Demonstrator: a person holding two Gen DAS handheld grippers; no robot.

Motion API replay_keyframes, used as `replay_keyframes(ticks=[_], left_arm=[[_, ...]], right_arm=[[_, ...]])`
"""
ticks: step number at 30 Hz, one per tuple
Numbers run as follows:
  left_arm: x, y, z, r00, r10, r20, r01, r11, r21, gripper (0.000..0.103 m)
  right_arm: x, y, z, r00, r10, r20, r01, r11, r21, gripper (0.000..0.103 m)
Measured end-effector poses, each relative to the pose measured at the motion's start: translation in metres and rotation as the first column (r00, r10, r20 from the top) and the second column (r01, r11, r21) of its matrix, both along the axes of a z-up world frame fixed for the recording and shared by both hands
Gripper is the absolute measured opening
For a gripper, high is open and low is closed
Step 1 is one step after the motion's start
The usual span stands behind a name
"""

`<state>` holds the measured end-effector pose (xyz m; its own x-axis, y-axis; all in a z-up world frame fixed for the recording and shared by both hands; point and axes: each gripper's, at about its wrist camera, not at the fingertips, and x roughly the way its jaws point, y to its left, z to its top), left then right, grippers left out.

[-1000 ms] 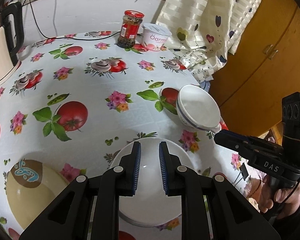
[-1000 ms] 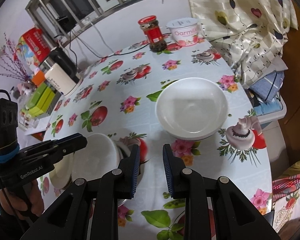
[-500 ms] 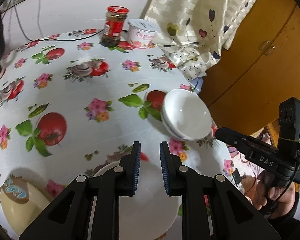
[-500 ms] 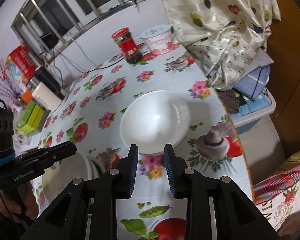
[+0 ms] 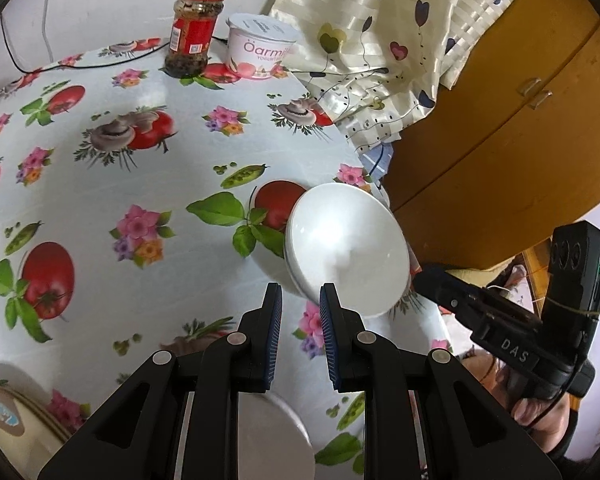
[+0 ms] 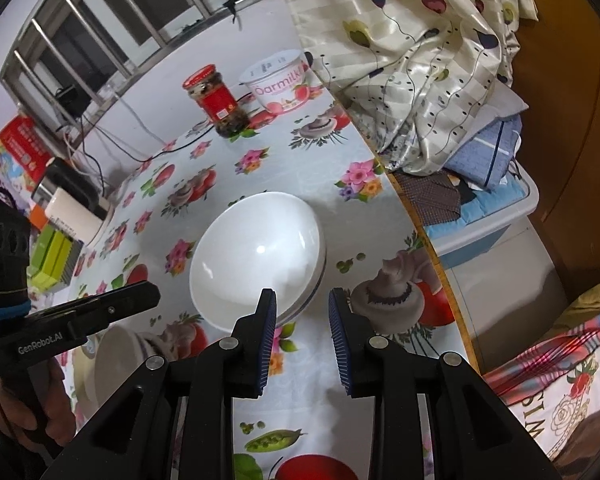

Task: Organize plates and bowls
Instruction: 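Move the left tool to the rim of the other white bowl and close it, then lift the white bowl with the left tool and carry it over the steel bowl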

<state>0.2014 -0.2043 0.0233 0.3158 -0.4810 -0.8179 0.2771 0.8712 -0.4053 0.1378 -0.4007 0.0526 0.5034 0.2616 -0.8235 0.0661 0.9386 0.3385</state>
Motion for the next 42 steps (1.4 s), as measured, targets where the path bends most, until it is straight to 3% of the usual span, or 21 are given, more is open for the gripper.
replay_keyframes(ticks=[7, 16, 42], left_arm=[[0.016, -0.006, -0.017, 0.997, 0.033, -0.064, -0.033, 0.999, -0.009, 0.020], [0.025, -0.013, -0.025, 0.996, 0.038, -0.084, -0.040, 0.999, -0.023, 0.020], [0.019, -0.017, -0.021, 0.999, 0.008, -0.031, -0.009, 1.000, -0.016, 0.020]], right_arm=[[0.011, -0.003, -0.007, 1.000, -0.002, -0.006, 0.002, 1.000, 0.013, 0.027], [0.019, -0.005, -0.015, 1.000, -0.001, -0.018, 0.002, 1.000, 0.019, 0.022], [0.021, 0.004, -0.014, 1.000, 0.013, -0.019, -0.013, 1.000, 0.004, 0.019]])
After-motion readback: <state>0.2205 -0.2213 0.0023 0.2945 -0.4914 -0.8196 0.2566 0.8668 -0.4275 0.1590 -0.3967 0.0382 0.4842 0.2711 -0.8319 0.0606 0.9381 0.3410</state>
